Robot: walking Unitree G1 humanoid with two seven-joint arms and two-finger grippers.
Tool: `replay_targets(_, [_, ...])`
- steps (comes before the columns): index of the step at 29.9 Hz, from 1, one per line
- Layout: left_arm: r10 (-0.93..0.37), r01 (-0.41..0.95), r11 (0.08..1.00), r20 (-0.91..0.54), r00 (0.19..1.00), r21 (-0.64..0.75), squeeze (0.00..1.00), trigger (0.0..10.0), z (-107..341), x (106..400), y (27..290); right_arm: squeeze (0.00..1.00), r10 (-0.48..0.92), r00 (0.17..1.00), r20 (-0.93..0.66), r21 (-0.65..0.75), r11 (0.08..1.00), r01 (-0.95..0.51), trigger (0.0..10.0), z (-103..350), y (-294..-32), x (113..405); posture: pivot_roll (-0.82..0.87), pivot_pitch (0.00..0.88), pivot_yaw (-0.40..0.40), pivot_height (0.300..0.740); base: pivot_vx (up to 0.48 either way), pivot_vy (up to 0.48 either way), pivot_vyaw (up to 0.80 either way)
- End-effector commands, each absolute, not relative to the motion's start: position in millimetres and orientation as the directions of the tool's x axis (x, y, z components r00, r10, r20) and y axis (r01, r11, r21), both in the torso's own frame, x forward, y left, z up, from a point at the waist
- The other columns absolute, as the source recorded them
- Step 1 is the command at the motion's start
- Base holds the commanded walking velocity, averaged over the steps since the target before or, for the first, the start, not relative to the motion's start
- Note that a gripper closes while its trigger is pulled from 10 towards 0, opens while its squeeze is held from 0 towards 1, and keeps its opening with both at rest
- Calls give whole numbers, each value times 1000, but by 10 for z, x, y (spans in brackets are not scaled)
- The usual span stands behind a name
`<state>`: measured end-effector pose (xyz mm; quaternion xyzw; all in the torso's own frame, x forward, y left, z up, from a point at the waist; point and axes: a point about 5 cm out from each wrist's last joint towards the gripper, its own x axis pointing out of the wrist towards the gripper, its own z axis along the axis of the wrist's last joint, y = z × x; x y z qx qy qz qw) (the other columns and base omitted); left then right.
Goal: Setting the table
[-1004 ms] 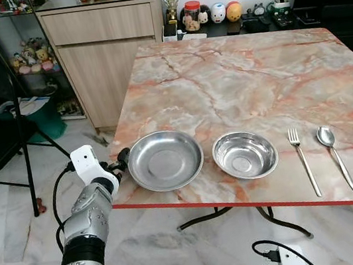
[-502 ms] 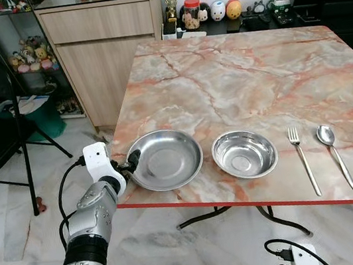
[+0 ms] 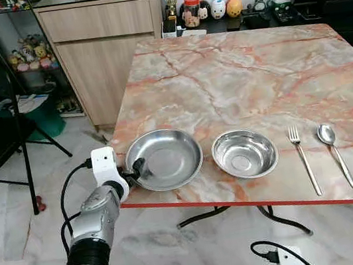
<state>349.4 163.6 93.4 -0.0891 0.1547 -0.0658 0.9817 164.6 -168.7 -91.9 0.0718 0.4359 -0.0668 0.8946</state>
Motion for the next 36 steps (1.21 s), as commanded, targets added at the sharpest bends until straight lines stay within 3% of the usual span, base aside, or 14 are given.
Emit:
replay_targets(1, [-170,118,976,-301,938,-184,0,10000,941,3491,1603,0,-64,625,-778,69,980,187,10000,-892,-1689,1705,46,0,-17,736,0,0,0])
replay_targets(6, [-176,129,978,-310,934,-166,0,10000,925,3480,1580,0,-64,646,-761,72,981,182,10000,-855,-1669,1783,50,0,-16,736,0,0,0])
replay_targets(7, [-178,132,978,-311,934,-163,0,5333,924,3478,1573,0,-62,648,-759,74,981,180,10000,-852,-1664,1790,50,0,-16,736,0,0,0])
replay_targets(8, [-179,133,978,-310,934,-163,0,5333,923,3477,1569,0,-61,650,-758,75,981,179,10000,-850,-1661,1793,50,0,-16,736,0,0,0])
replay_targets(9, [-180,135,978,-309,934,-161,0,0,925,3477,1562,0,-58,651,-757,77,981,178,10000,-848,-1646,1800,48,0,-15,736,0,0,0])
replay_targets(15, [-182,139,978,-307,934,-155,0,0,929,3480,1553,0,-54,656,-753,82,981,175,10000,-835,-1559,1837,47,0,-13,736,0,0,0])
replay_targets(36, [-203,171,977,-318,926,-126,0,0,882,3453,1482,0,-49,656,-753,95,979,182,10000,-849,-1626,1797,43,0,-1,736,0,0,0])
